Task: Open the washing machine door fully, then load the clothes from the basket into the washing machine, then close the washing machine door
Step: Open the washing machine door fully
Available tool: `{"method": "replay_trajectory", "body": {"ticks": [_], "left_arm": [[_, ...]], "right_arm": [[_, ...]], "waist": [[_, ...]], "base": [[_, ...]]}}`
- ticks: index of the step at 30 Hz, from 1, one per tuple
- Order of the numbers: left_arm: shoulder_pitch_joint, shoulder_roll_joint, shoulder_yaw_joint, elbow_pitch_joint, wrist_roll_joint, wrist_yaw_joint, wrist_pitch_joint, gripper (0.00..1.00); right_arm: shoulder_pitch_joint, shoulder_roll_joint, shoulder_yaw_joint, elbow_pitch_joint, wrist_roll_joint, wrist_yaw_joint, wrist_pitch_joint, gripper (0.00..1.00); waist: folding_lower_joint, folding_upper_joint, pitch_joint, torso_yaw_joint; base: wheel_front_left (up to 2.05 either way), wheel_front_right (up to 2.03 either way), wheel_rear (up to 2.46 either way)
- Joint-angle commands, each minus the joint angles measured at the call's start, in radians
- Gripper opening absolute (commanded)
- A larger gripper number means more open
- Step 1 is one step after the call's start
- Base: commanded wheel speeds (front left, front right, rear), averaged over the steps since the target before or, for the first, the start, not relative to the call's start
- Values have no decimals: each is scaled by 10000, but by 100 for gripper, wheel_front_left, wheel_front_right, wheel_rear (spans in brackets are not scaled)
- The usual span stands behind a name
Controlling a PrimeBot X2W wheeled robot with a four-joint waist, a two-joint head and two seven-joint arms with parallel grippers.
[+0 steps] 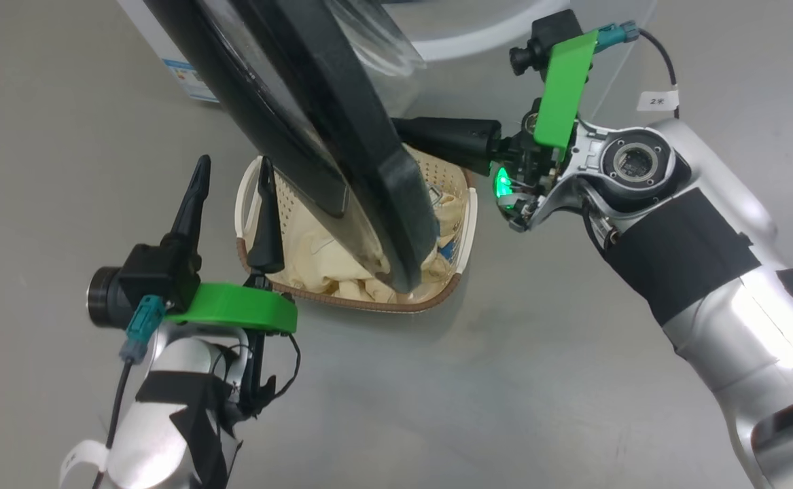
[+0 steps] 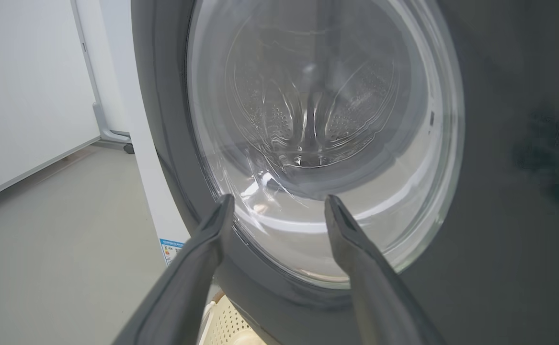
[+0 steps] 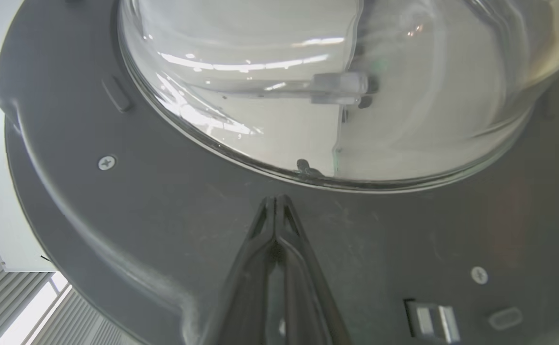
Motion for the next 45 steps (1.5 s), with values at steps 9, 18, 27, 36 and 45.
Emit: {"method": "replay_trajectory", "body": {"ticks": [9, 18, 27, 36, 45], "left_arm": [[74, 168, 372, -199, 9, 10, -111, 100], [133, 168, 440, -134, -6, 41, -111, 100], [290, 168, 665, -60, 109, -18, -111, 100], [355, 168, 769, 34, 102, -71, -111, 100], [435, 168, 768, 149, 63, -68, -111, 100]], "right_arm": [[121, 248, 882, -600, 749, -27, -601, 0], [361, -226, 822, -1184, 1542, -27, -2043, 0], [1088, -1578, -366, -2628, 1535, -27, -5040, 0], [1858, -3326, -688, -3475, -320, -27, -7654, 100], [2402, -4357, -661, -2554, -4166, -27, -10110, 100]], "waist": [[1, 0, -114, 68], [1, 0, -261, 10], [1, 0, -509, -282], [1, 0, -710, -523], [1, 0, -1040, -744]], "base": [[0, 0, 0], [0, 0, 0], [0, 0, 0], [0, 0, 0], [0, 0, 0]]}}
